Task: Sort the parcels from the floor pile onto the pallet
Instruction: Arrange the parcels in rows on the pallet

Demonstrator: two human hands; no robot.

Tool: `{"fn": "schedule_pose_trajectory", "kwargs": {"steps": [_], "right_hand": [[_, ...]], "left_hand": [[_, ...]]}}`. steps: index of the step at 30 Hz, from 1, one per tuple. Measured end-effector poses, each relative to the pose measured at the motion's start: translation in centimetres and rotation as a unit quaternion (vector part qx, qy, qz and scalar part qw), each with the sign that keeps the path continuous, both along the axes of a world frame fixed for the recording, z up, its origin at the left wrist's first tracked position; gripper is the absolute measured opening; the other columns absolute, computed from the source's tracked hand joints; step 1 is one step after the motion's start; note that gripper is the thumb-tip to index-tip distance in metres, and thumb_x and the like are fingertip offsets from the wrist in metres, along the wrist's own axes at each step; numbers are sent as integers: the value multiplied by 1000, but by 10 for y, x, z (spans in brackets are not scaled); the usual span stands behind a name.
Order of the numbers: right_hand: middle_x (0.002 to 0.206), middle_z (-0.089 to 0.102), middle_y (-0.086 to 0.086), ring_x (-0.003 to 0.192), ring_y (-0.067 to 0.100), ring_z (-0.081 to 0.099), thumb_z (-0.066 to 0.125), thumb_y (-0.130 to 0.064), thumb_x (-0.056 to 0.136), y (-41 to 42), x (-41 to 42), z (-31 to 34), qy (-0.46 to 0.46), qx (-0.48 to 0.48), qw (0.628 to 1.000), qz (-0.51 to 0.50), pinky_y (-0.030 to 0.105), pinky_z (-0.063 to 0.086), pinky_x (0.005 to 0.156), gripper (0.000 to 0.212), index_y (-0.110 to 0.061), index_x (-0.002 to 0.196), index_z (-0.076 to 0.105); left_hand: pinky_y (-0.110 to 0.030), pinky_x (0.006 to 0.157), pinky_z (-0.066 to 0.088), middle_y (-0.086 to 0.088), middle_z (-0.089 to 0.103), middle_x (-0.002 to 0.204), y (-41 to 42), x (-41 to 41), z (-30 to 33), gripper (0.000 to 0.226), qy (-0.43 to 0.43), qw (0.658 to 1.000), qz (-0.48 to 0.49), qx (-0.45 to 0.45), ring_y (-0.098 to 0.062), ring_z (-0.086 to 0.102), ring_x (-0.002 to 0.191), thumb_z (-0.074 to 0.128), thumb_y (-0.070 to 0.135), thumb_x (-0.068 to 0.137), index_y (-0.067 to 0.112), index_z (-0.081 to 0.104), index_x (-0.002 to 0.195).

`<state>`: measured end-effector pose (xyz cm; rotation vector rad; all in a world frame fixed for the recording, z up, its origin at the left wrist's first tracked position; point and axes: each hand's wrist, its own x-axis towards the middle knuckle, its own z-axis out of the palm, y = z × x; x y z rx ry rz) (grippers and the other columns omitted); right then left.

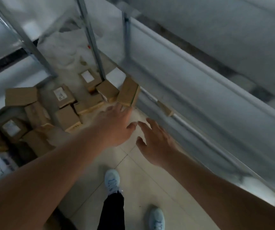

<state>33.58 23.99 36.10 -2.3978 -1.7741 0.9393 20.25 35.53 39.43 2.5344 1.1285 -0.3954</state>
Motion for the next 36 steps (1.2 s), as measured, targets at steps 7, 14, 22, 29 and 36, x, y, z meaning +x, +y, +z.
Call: {"fn": "schedule_pose_trajectory", "kwargs": {"steps": [7,14,22,29,36], "right_hand": [[176,0,8,162,31,5,37,-43,110,126,33,-171,-20,-8,997,-78,48,19,129,65,-30,167,8],[176,-3,4,162,29,4,38,-48,108,166,85,-356,-39,5,995,-91,49,16,130,69,-33,167,5],[173,8,12,158,37,15,47,-43,106,181,201,-526,-144,73,977,-138,53,25,127,70,-25,166,15],[174,-9,15,159,47,2,47,-44,105,189,283,-588,-195,65,956,-211,60,17,128,78,-27,166,2],[176,-5,2,158,44,12,62,-40,99,201,329,-622,-125,84,953,-264,61,29,124,96,-23,168,-3]], "left_hand": [[-51,108,44,-10,39,155,134,41,-176,61,10,999,-44,27,-33,42,139,36,55,103,22,29,154],[-50,104,47,-9,39,152,189,110,-363,57,-38,995,-84,32,-32,44,136,42,50,103,20,30,150],[-53,99,49,-12,43,146,227,224,-541,58,-68,989,-117,55,-37,51,129,40,52,101,19,34,148],[-57,103,45,-17,41,146,245,313,-611,62,-111,985,-128,24,-41,47,130,44,47,102,14,31,152],[-58,109,42,-16,32,156,247,348,-639,71,-105,987,-123,5,-43,42,137,46,45,102,18,18,160]]}}
